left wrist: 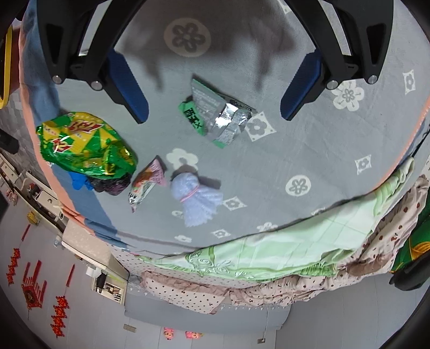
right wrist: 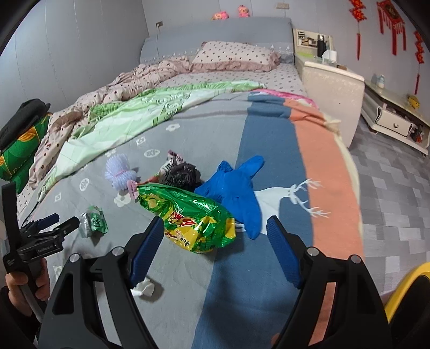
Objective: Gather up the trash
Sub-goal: 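Grasp the grey-green wrapper with the left tool while the right tool grasps the green snack bag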
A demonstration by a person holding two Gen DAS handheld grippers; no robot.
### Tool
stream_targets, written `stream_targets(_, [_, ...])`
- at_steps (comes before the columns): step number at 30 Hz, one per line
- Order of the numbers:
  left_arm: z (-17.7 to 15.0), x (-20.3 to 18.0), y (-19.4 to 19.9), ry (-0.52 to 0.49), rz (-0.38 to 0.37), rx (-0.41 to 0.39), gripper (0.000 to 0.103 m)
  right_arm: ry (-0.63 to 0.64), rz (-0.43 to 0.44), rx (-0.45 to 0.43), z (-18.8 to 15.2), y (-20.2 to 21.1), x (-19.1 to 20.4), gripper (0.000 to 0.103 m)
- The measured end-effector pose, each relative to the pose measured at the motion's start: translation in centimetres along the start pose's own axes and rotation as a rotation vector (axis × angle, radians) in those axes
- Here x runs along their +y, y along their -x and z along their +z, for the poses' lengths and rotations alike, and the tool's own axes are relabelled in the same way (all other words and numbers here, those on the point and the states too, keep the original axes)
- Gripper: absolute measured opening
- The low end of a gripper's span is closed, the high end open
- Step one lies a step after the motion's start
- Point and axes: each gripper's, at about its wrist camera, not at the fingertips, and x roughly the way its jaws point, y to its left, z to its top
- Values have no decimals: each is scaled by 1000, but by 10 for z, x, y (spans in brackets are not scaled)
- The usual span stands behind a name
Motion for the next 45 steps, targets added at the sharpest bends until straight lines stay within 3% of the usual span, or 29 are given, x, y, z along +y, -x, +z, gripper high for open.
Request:
stream_targets(11, [-7,-2,-28,-14,-24,27,93,39,33,59,-7,-69,10,74])
stream_targets(14, [-9,-5,-34,-20,-39,38,83,49,38,70,-8,-81,13,73])
stream_targets(19, [-19,-12,-45,-56,-39,63,59,75,36,70,-9,-92,19,68])
stream_targets(22, [-23,-13,-46,-66,-46,60,55,84,37,75,-10,-94,23,60])
stream_targets(27, [-23,-11,-42,-67,-59,44,52,116,21,78,-16,-94,30,55])
stream_targets(31, [-23,-12,-39,-70,-59,39,51,113,23,93,-18,-95,30,39])
stream_targets(35, [-22,-11,-36,-65,-60,38,51,120,27,91,-20,-90,32,32])
stream_targets(45, [-17,-13,-19,-53,-70,17,50,81,38,53,-17,-57,24,30])
